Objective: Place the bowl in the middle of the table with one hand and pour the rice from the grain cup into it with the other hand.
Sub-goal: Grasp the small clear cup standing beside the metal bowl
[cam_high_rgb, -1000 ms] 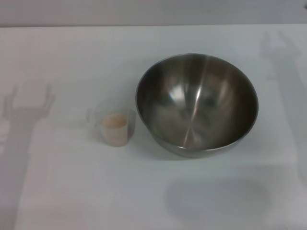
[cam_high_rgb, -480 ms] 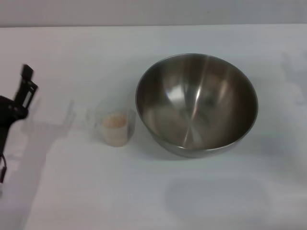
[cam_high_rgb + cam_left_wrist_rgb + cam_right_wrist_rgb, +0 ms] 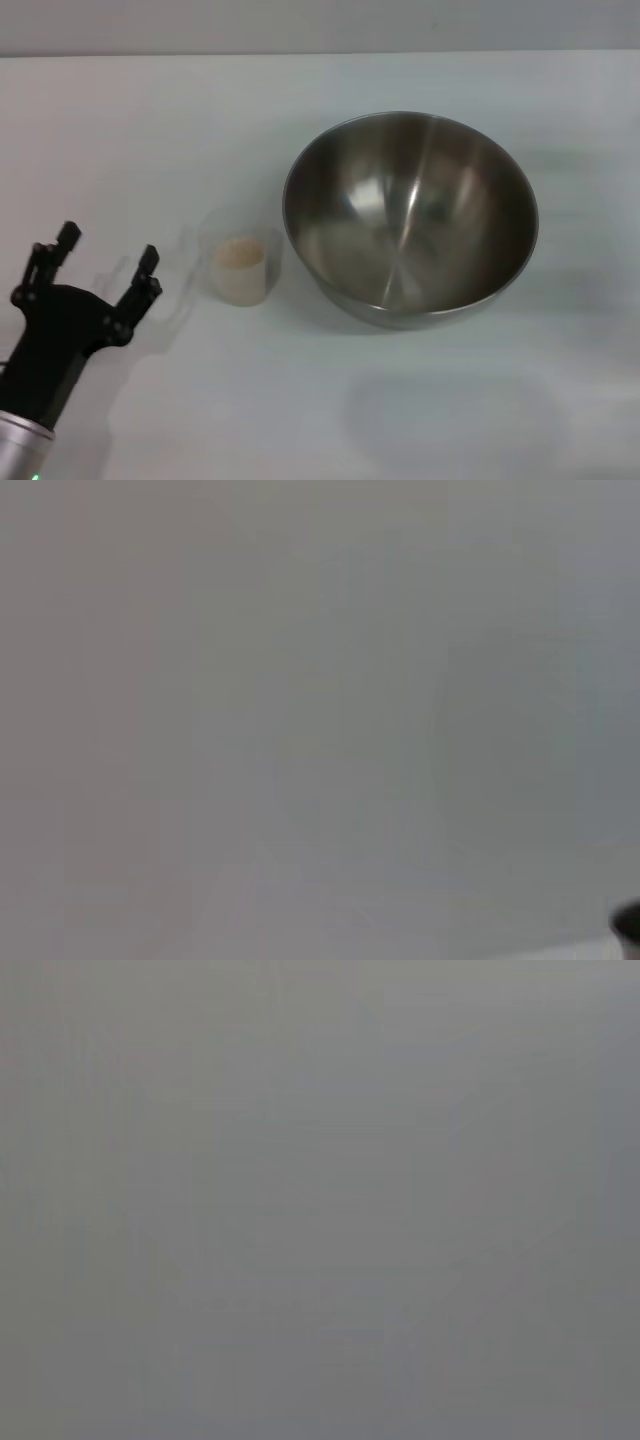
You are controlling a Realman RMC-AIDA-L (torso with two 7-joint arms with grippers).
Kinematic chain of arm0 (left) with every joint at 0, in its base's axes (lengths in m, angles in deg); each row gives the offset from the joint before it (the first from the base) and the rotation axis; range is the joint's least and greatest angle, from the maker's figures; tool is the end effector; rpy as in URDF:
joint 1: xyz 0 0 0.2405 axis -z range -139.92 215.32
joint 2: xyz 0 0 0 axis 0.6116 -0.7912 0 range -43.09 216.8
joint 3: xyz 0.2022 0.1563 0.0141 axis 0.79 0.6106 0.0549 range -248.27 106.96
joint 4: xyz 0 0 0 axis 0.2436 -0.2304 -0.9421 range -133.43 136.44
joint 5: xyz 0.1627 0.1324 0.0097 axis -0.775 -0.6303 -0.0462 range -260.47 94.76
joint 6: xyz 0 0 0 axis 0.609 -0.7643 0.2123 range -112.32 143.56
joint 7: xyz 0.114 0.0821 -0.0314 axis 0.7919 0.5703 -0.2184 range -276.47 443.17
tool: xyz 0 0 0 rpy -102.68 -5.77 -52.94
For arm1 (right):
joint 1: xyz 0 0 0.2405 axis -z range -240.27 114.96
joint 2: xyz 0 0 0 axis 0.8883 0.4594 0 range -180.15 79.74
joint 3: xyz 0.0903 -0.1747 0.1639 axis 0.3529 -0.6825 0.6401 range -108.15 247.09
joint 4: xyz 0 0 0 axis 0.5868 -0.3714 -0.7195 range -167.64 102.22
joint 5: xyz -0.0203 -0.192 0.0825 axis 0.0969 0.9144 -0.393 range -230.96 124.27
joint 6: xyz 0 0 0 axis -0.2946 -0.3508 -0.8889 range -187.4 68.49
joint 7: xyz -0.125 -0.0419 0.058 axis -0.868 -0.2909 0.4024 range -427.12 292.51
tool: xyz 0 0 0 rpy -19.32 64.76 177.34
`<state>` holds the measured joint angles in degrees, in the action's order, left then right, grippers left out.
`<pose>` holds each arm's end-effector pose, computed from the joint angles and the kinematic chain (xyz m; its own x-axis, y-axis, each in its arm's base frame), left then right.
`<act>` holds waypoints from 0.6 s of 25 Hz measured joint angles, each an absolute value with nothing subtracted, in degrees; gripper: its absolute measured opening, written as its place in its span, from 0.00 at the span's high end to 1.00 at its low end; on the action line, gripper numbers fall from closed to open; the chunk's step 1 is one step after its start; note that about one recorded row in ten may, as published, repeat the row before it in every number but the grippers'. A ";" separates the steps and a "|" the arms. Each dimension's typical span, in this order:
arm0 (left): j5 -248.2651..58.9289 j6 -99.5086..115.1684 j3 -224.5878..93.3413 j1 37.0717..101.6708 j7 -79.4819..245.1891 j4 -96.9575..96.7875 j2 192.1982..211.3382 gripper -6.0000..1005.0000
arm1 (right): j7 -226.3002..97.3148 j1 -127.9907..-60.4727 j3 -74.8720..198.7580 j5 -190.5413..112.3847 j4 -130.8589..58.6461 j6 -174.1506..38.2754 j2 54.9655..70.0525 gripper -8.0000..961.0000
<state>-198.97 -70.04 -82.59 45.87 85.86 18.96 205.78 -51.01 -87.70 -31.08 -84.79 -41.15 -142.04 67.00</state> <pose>-0.3198 0.1997 -0.0611 0.7298 -0.1046 0.6756 0.6108 -0.3440 -0.7131 0.3228 0.3330 0.0684 0.5651 0.3979 -0.7228 -0.7870 -0.0032 -0.6170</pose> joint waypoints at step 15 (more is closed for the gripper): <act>-198.93 -60.73 -81.80 48.98 85.83 20.76 205.93 0.17 | -51.51 -88.18 -30.93 -85.02 -40.95 -140.09 66.78 0.18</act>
<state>-198.93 -60.73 -81.80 48.98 85.83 20.76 205.93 -51.51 -88.18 -30.93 -85.02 -40.95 -140.09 66.78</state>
